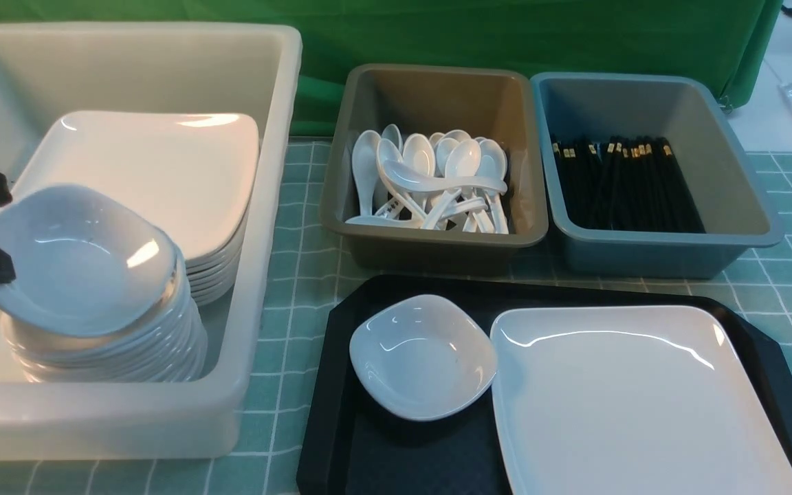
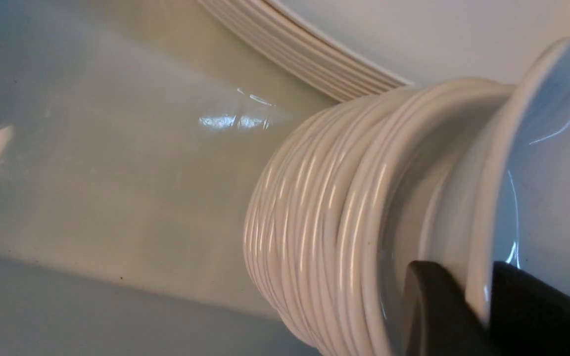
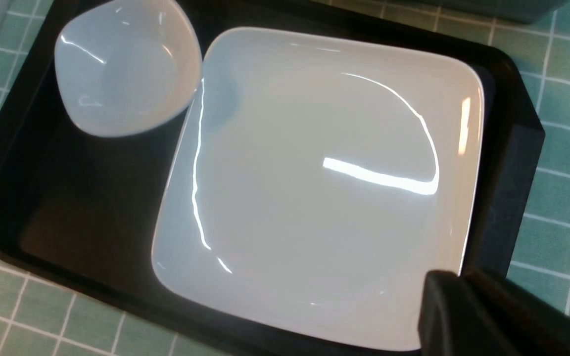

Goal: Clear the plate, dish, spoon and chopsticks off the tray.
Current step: Use the left arm to put the small plate into the large storage box on the left

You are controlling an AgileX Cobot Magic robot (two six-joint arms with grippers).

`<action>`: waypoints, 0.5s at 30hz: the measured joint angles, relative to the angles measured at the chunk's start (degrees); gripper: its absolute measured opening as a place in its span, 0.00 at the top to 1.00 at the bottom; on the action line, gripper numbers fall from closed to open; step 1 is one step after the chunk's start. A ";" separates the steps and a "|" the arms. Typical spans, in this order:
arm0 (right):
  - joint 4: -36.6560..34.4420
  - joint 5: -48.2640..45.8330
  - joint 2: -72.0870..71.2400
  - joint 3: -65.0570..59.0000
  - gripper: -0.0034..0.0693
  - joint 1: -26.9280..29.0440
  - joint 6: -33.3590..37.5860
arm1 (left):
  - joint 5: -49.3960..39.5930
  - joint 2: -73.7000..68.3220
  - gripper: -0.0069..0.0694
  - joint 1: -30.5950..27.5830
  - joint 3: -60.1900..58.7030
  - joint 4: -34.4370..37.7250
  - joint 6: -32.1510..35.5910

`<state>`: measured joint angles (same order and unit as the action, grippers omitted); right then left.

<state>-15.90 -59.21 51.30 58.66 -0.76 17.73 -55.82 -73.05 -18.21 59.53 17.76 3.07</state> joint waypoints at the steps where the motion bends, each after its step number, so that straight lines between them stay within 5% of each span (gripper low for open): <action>1: 0.00 0.00 0.00 0.00 0.86 0.00 0.00 | -0.79 0.00 0.65 0.00 0.00 -0.05 0.06; 5: 0.00 0.15 0.00 0.00 0.86 0.00 0.00 | -4.28 1.23 0.37 0.00 0.25 -0.05 1.36; 8: 0.00 0.19 0.00 0.00 0.86 0.00 0.00 | -5.91 3.10 0.26 0.00 0.93 -0.05 1.48; 15: 0.00 0.19 0.00 0.00 0.86 0.00 0.00 | -7.02 7.96 0.22 0.28 1.30 0.83 2.13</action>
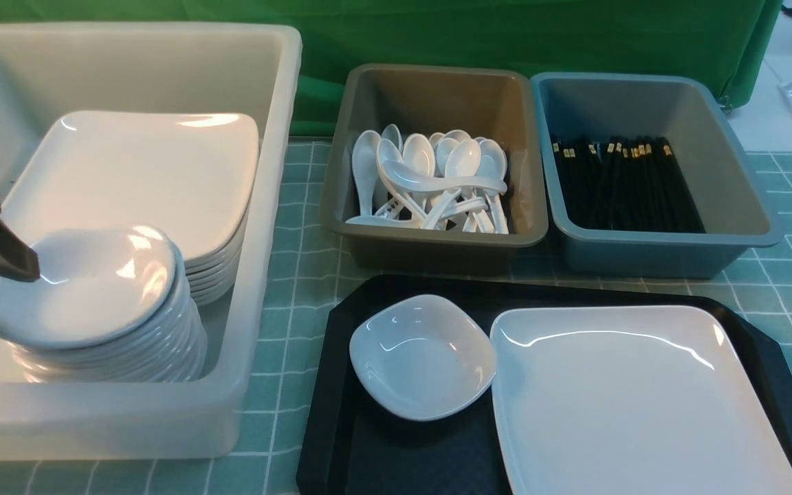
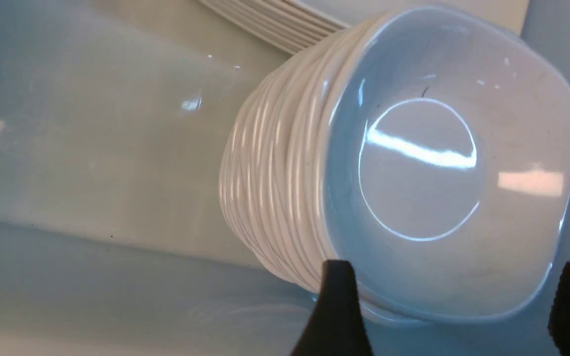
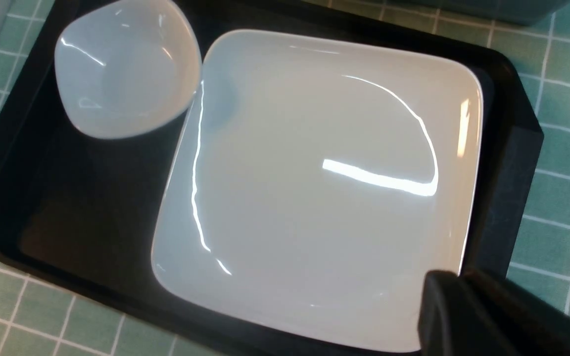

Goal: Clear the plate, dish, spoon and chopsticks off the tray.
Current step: Use the left arm to put the small plate into the large storage box on the left, then use the left arm to grab a small plate from the dinner plate

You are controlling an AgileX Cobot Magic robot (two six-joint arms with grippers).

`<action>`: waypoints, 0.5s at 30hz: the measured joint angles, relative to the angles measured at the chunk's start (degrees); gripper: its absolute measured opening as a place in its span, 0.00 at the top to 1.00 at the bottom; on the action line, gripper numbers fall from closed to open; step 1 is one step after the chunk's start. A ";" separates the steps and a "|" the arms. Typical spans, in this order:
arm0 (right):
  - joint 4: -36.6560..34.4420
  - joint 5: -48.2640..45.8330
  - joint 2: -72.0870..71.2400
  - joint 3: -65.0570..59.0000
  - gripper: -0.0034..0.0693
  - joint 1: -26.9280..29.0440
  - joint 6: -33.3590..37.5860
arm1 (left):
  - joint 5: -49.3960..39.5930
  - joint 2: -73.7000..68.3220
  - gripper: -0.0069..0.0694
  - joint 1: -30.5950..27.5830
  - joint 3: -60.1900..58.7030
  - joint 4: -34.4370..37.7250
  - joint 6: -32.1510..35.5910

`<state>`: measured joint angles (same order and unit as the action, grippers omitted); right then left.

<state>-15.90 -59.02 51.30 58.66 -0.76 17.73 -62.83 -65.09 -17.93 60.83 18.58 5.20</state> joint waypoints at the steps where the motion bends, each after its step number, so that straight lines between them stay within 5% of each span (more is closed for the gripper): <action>1: 0.00 0.00 0.00 0.00 0.86 0.00 0.00 | 0.00 0.67 0.23 0.44 0.00 0.32 -0.01; 9: 0.00 0.00 0.00 0.00 0.86 0.00 0.00 | 0.33 2.51 0.54 15.67 0.08 5.71 0.69; 12: -0.05 0.07 0.00 0.00 0.86 0.00 0.00 | 4.43 0.71 0.80 31.16 0.08 4.70 0.15; 15: -0.05 0.18 0.00 0.00 0.86 0.00 0.00 | 9.12 -2.55 0.88 43.38 0.08 1.35 -1.97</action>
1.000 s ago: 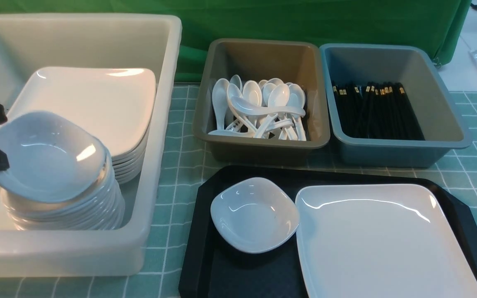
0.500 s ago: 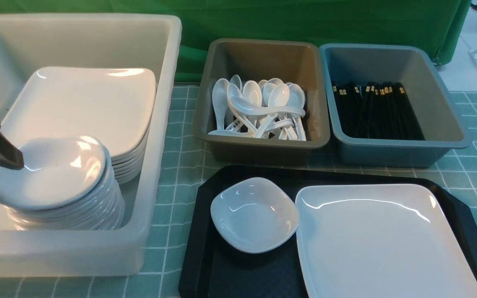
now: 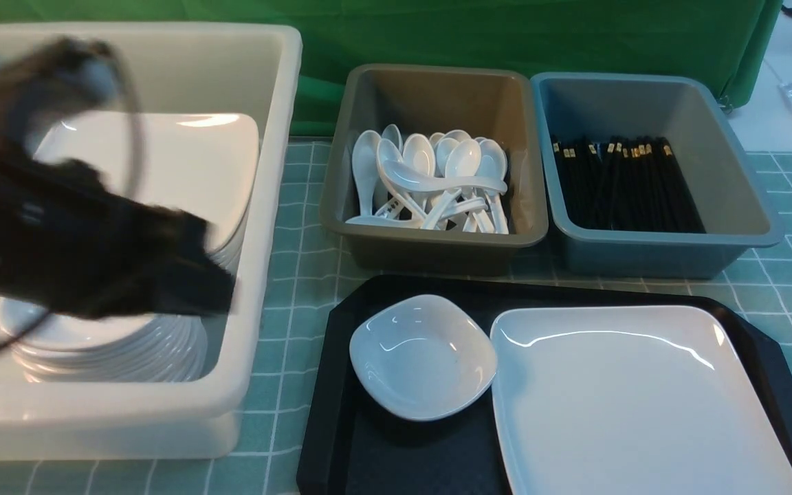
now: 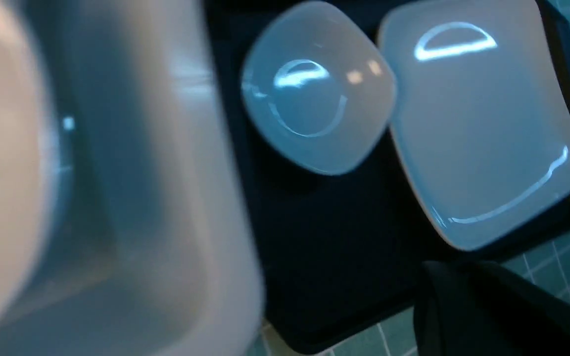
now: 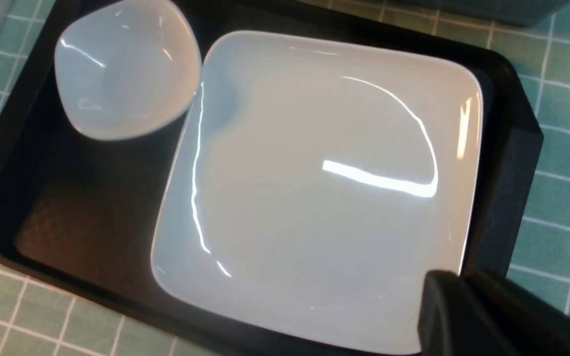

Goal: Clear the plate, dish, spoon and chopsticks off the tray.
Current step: Use the left arm to grab a small plate from the dinner plate

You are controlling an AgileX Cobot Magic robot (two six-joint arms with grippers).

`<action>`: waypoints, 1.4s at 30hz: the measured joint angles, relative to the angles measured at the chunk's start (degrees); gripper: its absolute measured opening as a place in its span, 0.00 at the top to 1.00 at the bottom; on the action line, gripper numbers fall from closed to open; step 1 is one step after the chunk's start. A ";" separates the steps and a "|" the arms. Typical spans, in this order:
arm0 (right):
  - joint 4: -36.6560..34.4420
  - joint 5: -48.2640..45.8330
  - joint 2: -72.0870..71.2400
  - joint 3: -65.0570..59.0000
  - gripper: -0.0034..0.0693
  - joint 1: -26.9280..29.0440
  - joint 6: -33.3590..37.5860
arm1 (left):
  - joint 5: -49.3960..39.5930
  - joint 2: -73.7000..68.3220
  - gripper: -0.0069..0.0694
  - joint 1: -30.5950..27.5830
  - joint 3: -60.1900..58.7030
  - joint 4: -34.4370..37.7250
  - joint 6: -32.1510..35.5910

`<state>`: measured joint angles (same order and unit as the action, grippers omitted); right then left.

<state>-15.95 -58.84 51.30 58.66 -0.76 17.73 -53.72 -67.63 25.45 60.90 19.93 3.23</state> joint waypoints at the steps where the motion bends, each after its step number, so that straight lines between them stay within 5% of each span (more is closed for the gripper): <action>1: 0.00 0.00 0.00 0.00 0.86 0.00 0.00 | 1.14 -1.30 0.88 2.61 0.00 -1.55 -0.94; 7: 0.00 -0.15 0.00 0.00 0.86 0.00 0.00 | 9.69 -11.88 0.76 19.06 0.04 -15.13 -7.94; 10: 0.00 -0.67 0.00 0.00 0.86 0.00 0.00 | 11.38 -16.26 0.67 21.35 0.04 -19.93 -9.66; 17: 0.00 -1.08 0.00 0.00 0.86 0.00 0.00 | 18.92 -28.67 0.26 22.50 0.04 -34.74 -11.07; 21: 0.00 -1.08 0.00 0.00 0.86 0.00 0.00 | 25.52 -32.45 0.17 22.50 0.04 -38.79 -11.07; 28: 0.00 -1.08 0.00 0.00 0.86 0.00 0.00 | 30.05 -37.05 0.20 22.50 0.04 -41.72 -11.07; 38: 0.00 -1.08 0.00 0.00 0.86 0.00 0.00 | 32.56 -39.12 0.64 22.59 0.67 -44.99 -11.36; 42: 0.00 -1.08 0.00 0.00 0.86 0.00 0.00 | 31.17 -38.05 0.69 22.82 1.13 -45.52 -11.50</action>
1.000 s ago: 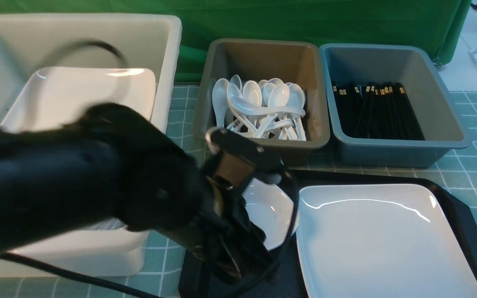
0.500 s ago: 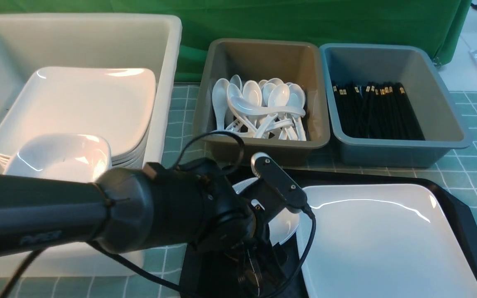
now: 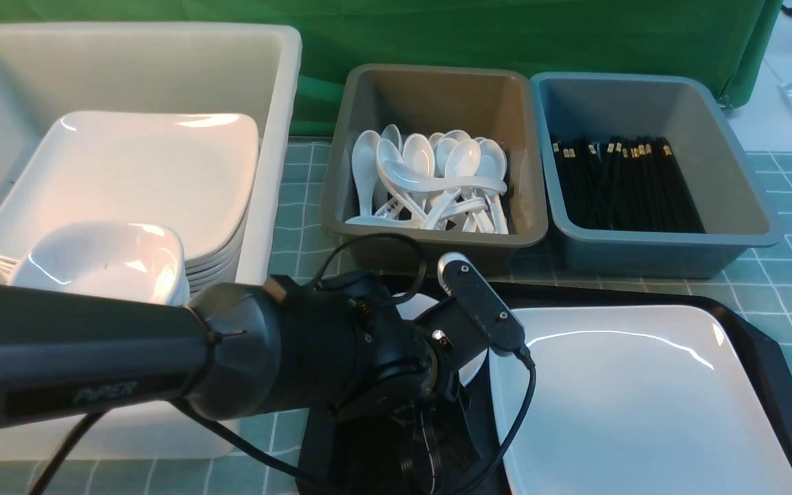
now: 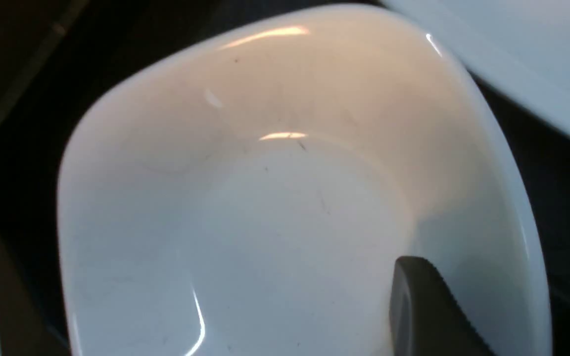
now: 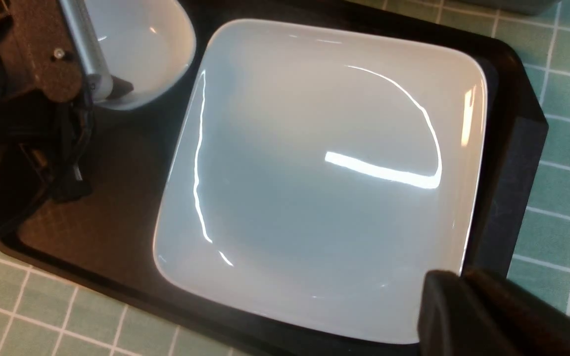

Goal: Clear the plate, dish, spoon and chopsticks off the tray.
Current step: Use the left arm to grab a small plate from the dinner plate, then use the left arm to put the small plate into the large storage box on the left

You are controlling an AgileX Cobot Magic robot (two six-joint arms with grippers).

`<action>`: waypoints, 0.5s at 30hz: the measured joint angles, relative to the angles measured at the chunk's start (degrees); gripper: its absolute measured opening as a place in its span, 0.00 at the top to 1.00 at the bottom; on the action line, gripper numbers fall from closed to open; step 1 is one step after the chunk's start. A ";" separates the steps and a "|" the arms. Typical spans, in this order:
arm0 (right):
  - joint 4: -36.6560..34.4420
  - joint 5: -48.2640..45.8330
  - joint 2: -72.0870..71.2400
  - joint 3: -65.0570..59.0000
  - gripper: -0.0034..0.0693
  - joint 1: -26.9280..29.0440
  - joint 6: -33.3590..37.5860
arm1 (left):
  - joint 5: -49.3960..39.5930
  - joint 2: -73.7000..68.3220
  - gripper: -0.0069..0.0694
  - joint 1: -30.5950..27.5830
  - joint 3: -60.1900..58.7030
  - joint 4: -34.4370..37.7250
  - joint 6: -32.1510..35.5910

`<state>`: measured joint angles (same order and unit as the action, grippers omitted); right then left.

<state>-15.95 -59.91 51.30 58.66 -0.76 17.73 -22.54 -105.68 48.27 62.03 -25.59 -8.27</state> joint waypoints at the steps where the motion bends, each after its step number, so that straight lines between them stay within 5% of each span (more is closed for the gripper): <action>1: 0.00 0.00 0.00 0.00 0.86 0.00 0.00 | -0.69 0.37 0.69 0.08 0.00 0.26 -0.26; 15: 0.00 0.00 0.00 0.00 0.85 0.00 0.00 | -7.41 14.74 0.89 -0.09 -0.51 11.23 -2.58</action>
<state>-15.95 -59.91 51.30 58.66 -0.76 17.73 -29.95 -90.94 48.18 61.52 -14.36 -10.85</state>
